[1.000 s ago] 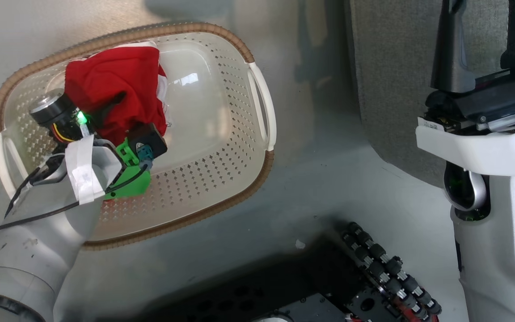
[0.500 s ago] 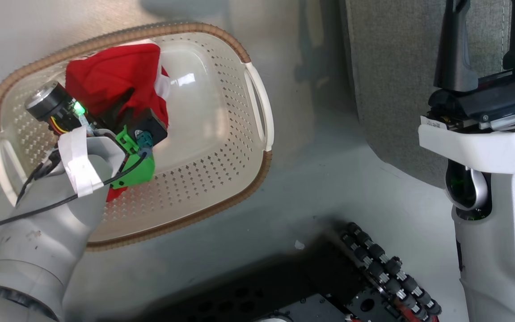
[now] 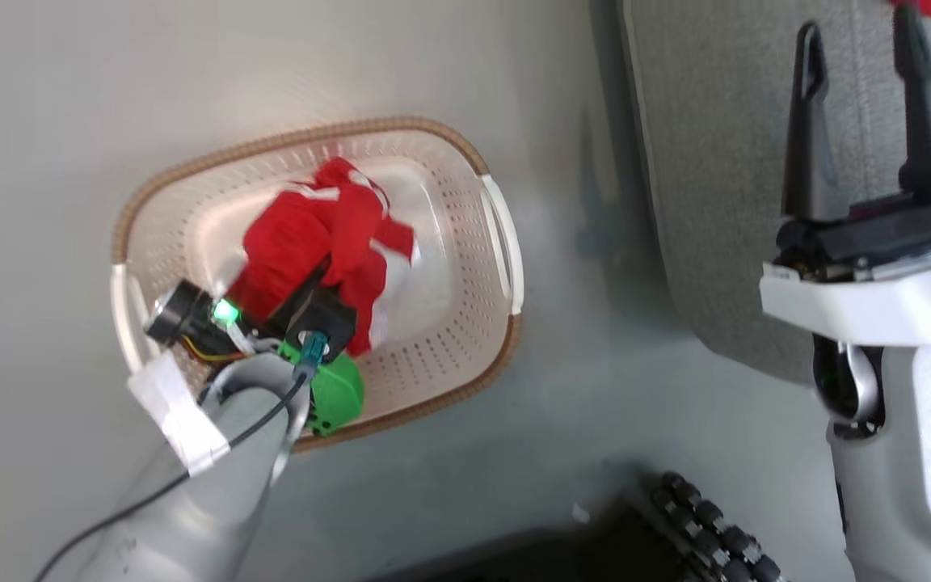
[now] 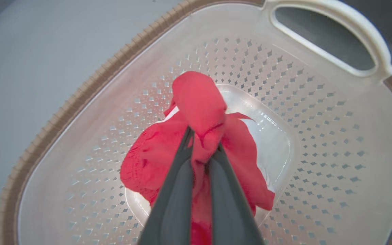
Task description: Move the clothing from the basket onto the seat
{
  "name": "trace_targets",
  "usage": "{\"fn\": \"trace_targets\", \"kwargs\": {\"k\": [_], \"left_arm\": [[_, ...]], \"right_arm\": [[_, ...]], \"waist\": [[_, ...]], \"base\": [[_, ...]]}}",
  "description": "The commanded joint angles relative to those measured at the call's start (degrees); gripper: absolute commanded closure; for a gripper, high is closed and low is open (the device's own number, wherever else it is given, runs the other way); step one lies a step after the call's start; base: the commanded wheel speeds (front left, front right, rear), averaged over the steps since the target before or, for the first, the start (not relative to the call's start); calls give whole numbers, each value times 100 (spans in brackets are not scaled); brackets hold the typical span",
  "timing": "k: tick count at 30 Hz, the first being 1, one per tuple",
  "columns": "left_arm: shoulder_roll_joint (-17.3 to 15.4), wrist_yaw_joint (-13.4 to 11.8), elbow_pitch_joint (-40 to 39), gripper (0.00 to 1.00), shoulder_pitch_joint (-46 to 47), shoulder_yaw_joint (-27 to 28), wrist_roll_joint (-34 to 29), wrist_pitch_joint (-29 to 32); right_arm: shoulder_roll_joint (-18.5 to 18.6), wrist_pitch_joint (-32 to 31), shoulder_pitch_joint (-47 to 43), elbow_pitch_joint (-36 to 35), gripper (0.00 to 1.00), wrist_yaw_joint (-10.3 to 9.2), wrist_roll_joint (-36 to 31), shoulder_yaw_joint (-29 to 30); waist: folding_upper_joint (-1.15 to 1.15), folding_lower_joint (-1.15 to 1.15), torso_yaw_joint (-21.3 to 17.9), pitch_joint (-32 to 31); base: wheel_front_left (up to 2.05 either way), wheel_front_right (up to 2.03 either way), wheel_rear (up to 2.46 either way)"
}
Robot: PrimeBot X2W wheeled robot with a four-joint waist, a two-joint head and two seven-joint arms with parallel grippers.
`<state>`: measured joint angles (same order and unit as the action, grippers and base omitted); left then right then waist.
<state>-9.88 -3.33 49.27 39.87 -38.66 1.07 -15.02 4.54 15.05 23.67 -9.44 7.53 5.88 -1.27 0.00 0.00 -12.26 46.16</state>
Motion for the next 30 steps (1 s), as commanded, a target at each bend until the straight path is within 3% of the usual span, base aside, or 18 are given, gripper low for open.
{"fn": "trace_targets", "kwargs": {"k": [1, 11, 30], "left_arm": [[20, -61, -260, 100, -282, 88, 157, -20], [68, -132, -1734, 100, -1761, 678, 722, -20], [484, 86, -3308, 100, -2948, 1472, 675, -20]], "right_arm": [[33, 19, -204, 61, 0, -8, -17, 18], [64, 18, -1105, 460, 0, -8, 93, -329], [45, 19, -2410, 932, 0, -8, 205, -728]], "waist": [[0, 0, 441, -1050], [0, 0, 677, -2720], [0, 0, 997, -4350]], "base": [[0, 0, 0], [0, 0, 0], [0, 0, 0]]}}
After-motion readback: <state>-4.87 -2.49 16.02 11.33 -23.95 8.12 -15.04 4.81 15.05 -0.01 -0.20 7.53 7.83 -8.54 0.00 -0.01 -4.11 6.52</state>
